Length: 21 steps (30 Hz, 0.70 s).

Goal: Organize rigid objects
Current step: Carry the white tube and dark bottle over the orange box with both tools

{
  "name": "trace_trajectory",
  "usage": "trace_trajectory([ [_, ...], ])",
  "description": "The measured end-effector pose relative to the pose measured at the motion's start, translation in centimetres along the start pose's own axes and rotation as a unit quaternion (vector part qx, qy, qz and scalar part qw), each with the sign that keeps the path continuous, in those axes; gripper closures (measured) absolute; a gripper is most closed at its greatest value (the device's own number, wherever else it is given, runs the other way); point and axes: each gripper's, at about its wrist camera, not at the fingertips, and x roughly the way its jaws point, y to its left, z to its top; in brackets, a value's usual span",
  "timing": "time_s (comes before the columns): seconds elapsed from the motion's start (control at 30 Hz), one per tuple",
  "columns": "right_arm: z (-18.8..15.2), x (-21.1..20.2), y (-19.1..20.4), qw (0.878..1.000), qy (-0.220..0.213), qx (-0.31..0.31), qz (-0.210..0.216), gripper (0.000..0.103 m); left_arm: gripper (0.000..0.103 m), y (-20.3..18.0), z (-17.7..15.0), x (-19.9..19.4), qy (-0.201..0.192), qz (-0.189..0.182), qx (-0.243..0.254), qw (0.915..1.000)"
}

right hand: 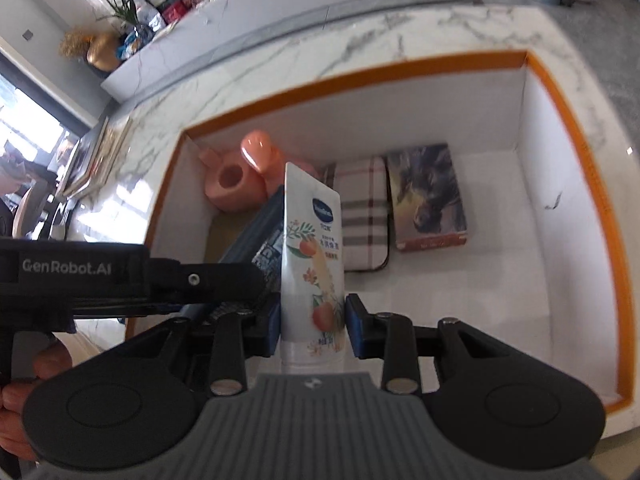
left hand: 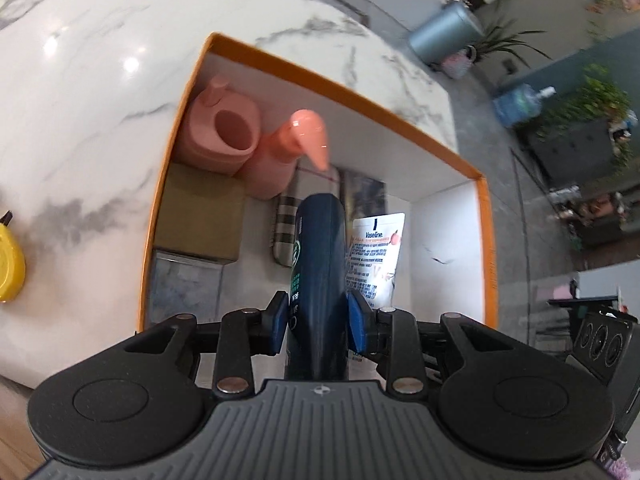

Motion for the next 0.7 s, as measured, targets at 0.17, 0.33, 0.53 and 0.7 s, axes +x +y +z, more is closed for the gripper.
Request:
trace_trajectory([
  [0.17, 0.8, 2.0, -0.6, 0.999, 0.03, 0.002, 0.013, 0.068, 0.067, 0.5, -0.2, 0.7, 0.0, 0.024, -0.022, 0.9995],
  [0.33, 1.2, 3.5, -0.8, 0.999, 0.052, -0.005, 0.015, 0.068, 0.067, -0.7, -0.5, 0.9, -0.009, 0.059, -0.007, 0.9982],
  [0.53, 1.9, 5.0, -1.0, 0.997, 0.076, -0.017, 0.02, 0.069, 0.067, -1.3, -1.0, 1.2, -0.014, 0.115, -0.016, 0.9931],
  [0.7, 1.9, 5.5, -0.6, 0.995, 0.086, -0.036, 0.022, 0.069, 0.067, -1.9, -1.6, 1.8, -0.02, 0.151, 0.001, 0.9883],
])
